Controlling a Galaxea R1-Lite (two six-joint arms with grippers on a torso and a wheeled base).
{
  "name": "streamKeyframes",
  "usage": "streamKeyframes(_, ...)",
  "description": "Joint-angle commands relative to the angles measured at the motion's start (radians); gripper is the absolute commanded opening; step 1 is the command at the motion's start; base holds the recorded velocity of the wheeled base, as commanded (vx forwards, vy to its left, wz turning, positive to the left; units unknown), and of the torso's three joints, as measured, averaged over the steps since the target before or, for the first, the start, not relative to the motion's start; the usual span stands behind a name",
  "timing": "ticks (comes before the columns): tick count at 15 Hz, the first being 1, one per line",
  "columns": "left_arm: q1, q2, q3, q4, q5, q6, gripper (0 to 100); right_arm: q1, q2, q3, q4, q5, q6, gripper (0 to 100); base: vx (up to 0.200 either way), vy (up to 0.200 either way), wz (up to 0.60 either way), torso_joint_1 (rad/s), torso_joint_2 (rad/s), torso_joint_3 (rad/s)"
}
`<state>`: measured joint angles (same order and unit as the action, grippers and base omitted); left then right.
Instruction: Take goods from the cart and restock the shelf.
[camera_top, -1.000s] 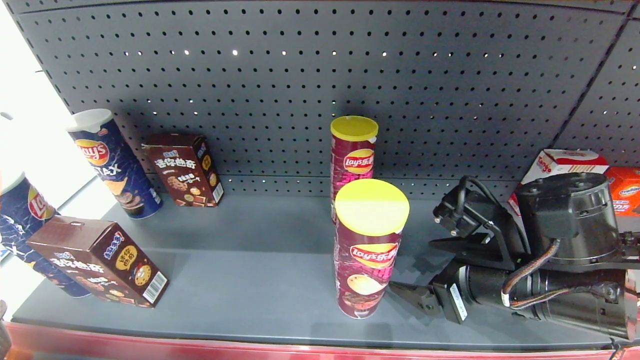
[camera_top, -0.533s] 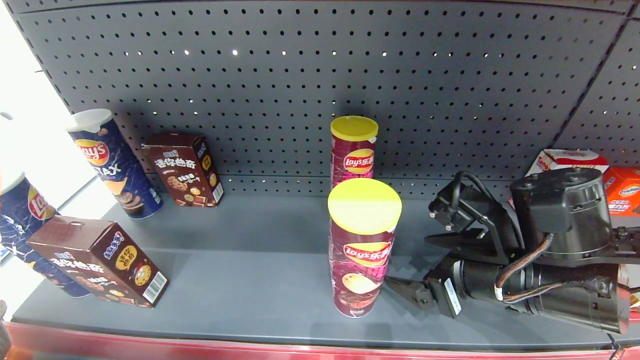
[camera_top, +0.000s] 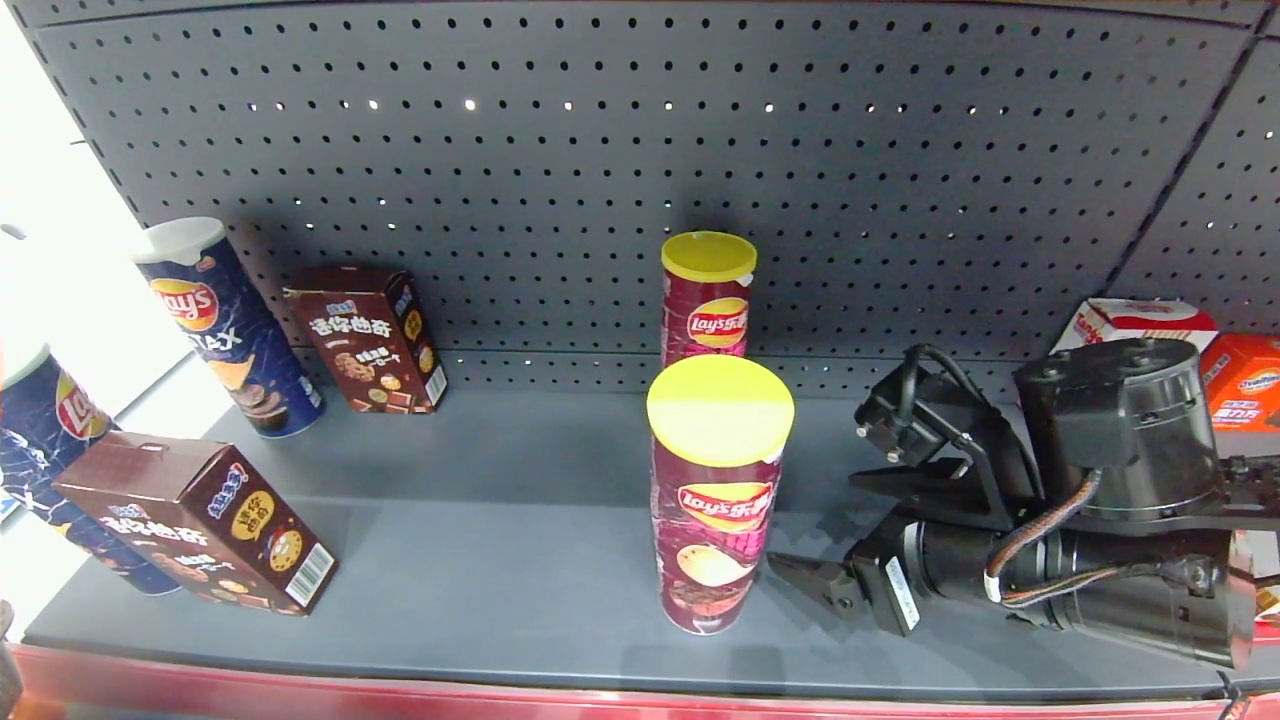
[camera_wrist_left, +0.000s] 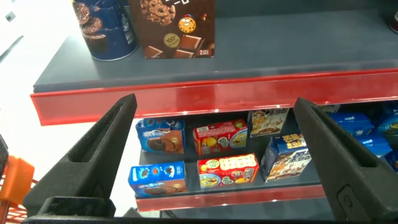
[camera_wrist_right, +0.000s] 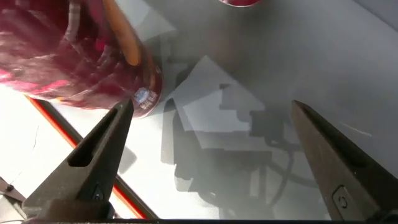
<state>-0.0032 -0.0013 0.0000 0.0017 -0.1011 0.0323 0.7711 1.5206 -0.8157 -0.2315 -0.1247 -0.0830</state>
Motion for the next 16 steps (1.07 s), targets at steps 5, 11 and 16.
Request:
streamKeyframes(5,0.0,0.001,0.0,0.0,0.001,0.0,100,-0.111,-0.163,0.032,-0.008,-0.023,0.005,100,0.0,0.0,0.0,0.0,0.0,0.0)
streamKeyframes(11,0.0,0.001,0.0,0.0,-0.002,0.001,100,-0.438,-0.482,0.041,-0.034,-0.046,0.006,100,0.0,0.0,0.0,0.0,0.0,0.0)
streamKeyframes(16,-0.001,0.001,0.0,0.001,-0.003,0.003,100,-0.656,-0.925,0.399,-0.088,-0.046,0.005,100,0.0,0.0,0.0,0.0,0.0,0.0)
